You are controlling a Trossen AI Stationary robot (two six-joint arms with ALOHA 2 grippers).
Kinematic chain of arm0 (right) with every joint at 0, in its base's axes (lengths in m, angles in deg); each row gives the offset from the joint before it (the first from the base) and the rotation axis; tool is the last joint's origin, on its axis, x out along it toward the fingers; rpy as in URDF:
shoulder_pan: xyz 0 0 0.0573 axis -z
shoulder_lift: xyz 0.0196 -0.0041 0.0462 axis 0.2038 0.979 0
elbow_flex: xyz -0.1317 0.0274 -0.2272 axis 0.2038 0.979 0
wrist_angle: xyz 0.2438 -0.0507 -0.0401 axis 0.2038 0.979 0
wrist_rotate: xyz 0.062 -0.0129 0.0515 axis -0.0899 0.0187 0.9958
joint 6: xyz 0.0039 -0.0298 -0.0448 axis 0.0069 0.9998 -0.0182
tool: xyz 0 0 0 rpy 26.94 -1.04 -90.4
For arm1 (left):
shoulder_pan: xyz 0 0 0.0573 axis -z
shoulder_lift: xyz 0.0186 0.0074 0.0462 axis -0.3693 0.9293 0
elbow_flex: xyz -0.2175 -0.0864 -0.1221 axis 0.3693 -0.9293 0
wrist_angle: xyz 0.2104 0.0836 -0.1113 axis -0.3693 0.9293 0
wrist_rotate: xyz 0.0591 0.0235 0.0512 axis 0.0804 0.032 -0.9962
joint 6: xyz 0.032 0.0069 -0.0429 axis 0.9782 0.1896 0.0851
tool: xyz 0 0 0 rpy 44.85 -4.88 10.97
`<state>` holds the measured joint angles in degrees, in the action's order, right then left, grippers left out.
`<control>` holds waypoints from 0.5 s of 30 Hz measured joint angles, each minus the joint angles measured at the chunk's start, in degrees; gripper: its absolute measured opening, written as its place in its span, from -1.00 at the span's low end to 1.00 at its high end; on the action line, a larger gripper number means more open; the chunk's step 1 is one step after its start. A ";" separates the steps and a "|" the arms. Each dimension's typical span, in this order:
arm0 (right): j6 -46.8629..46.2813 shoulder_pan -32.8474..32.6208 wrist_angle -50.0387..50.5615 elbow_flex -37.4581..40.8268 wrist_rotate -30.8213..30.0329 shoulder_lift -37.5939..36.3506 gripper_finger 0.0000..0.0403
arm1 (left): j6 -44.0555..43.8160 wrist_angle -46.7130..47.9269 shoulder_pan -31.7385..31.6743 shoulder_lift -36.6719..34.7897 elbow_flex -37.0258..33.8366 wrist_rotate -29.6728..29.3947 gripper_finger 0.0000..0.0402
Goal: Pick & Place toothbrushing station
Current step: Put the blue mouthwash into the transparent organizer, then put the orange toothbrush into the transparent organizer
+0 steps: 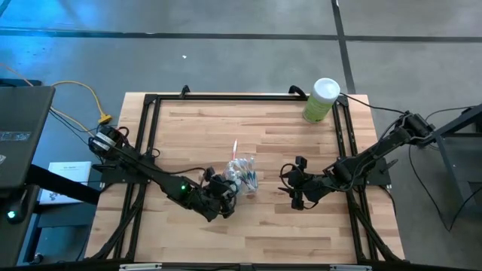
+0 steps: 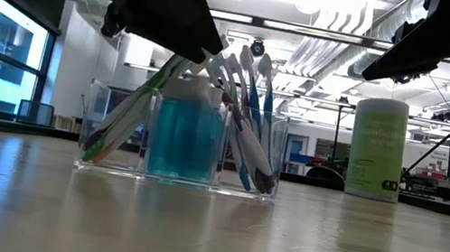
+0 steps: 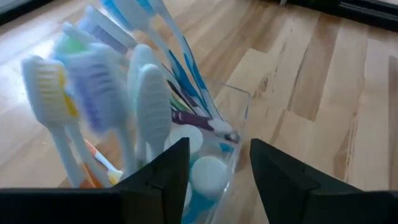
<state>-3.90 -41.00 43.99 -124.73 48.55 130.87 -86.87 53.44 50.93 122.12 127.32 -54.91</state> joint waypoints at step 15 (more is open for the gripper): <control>0.39 -0.01 1.08 0.02 0.02 -0.56 -0.05 | 16.52 -11.71 1.53 -1.61 0.02 0.62 -0.16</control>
<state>-3.50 -41.01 45.07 -124.70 48.57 130.31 -70.34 41.73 52.46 120.51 127.35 -54.29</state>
